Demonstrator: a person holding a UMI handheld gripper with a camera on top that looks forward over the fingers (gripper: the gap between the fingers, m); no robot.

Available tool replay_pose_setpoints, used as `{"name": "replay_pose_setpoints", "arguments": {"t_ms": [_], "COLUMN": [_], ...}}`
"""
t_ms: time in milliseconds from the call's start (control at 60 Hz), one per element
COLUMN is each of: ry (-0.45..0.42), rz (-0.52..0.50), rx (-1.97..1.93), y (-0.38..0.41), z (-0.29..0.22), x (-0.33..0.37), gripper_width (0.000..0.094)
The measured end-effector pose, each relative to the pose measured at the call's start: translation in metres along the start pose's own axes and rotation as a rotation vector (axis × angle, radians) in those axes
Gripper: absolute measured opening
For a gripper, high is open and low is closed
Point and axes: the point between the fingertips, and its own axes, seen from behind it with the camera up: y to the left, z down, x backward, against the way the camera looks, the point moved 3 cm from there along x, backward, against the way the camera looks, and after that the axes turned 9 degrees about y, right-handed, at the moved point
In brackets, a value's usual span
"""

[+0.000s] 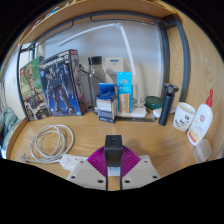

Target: Unplug charger

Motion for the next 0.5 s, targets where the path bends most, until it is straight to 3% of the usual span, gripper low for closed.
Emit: {"name": "replay_pose_setpoints", "arguments": {"t_ms": [133, 233, 267, 383, 433, 500], "ry": [0.038, 0.131, 0.087, -0.263, -0.300, -0.259], "rz": [0.023, 0.015, 0.014, 0.160, 0.155, 0.190], "rx": [-0.024, -0.042, -0.087, -0.098, -0.082, -0.050], "y": [-0.001, -0.002, -0.006, -0.049, -0.062, -0.087], "z": [-0.001, -0.002, -0.023, -0.168, -0.204, -0.219], "x": [-0.002, -0.001, 0.008, 0.093, 0.118, 0.133], "gripper_width": [0.0128, 0.0090, 0.0092, 0.0091, 0.0092, 0.0093]}}
